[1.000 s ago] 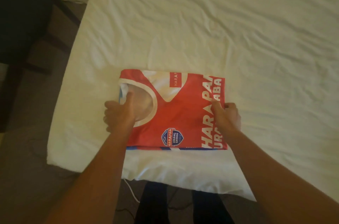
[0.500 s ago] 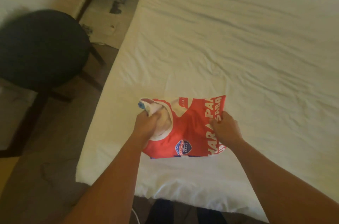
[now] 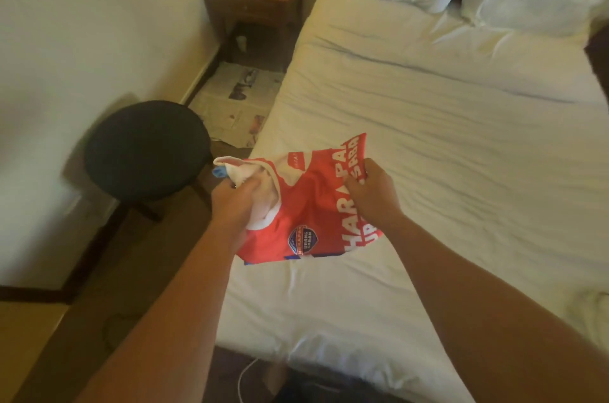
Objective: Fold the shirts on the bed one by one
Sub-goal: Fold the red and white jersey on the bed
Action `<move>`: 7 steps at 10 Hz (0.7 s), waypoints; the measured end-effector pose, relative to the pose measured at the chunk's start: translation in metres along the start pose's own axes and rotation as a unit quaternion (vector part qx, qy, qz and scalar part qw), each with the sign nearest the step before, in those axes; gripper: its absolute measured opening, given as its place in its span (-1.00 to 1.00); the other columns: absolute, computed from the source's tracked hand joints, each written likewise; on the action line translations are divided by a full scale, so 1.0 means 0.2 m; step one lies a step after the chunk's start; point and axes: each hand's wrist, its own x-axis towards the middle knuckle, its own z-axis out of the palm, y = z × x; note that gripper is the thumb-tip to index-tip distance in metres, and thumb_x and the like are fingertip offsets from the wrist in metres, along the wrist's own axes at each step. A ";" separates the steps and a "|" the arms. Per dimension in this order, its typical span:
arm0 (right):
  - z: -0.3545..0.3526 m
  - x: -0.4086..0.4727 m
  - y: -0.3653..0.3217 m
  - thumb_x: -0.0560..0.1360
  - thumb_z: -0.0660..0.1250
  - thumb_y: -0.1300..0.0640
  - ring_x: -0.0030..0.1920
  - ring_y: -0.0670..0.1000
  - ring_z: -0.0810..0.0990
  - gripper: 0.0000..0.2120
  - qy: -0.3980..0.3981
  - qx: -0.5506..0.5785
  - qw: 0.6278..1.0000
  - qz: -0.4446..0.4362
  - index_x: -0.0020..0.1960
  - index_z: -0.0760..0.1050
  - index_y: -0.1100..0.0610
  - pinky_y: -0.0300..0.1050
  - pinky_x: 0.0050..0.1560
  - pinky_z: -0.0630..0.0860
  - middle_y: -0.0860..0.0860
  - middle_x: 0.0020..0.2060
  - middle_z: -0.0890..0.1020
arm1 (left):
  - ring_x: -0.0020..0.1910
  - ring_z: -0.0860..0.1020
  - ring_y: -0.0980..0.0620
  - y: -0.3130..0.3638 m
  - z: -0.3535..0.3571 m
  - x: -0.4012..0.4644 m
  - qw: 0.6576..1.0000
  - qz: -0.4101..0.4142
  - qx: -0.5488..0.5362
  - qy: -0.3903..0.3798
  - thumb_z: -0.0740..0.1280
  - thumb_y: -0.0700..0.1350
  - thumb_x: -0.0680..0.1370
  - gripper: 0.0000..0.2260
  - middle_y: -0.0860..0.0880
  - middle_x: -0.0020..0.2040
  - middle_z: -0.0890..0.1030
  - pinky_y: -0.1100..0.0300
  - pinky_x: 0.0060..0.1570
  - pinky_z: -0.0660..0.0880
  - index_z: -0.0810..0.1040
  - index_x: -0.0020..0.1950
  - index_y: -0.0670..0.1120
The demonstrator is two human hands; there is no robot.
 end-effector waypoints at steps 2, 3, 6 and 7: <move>-0.12 -0.05 -0.23 0.61 0.29 0.03 -0.10 0.03 0.55 -0.73 -0.040 -0.046 0.994 -0.089 0.24 0.50 0.14 -0.22 -0.28 0.36 0.07 0.10 0.66 | 0.36 0.50 -0.18 0.03 -0.09 -0.34 0.997 0.024 -0.038 0.060 0.32 -0.09 0.66 -0.62 -0.08 0.22 0.54 0.12 0.16 0.40 0.42 0.44 -0.17; -0.14 -0.11 -0.28 0.63 0.27 0.00 -0.03 0.07 0.60 -0.69 -0.061 -0.057 0.989 -0.122 0.30 0.49 0.14 -0.16 -0.09 0.44 0.07 0.16 0.65 | 0.21 0.61 -0.23 -0.03 -0.19 -0.49 0.992 0.082 -0.041 0.084 0.40 -0.12 0.60 -0.88 -0.07 -0.04 0.61 0.01 0.07 0.55 0.55 0.07 -0.13; -0.09 -0.46 -0.24 0.65 0.25 -0.04 0.18 0.16 0.63 -0.60 -0.151 -0.066 0.969 -0.184 0.40 0.44 0.13 0.07 0.22 0.57 0.08 0.28 0.60 | 0.31 0.50 -0.15 -0.22 -0.36 -0.96 0.969 -0.013 -0.115 0.220 0.37 0.13 0.61 -0.50 -0.10 0.35 0.50 -0.02 0.33 0.45 0.37 0.46 -0.07; -0.03 -0.59 -0.22 0.63 0.24 -0.15 0.22 0.15 0.61 -0.54 -0.191 -0.082 0.955 -0.214 0.42 0.42 0.09 0.17 0.29 0.54 0.05 0.30 0.59 | 0.10 0.49 -0.10 -0.35 -0.45 -1.13 0.957 -0.025 -0.127 0.261 0.39 0.15 0.58 -0.59 -0.07 0.19 0.50 0.00 0.28 0.45 0.37 0.28 -0.04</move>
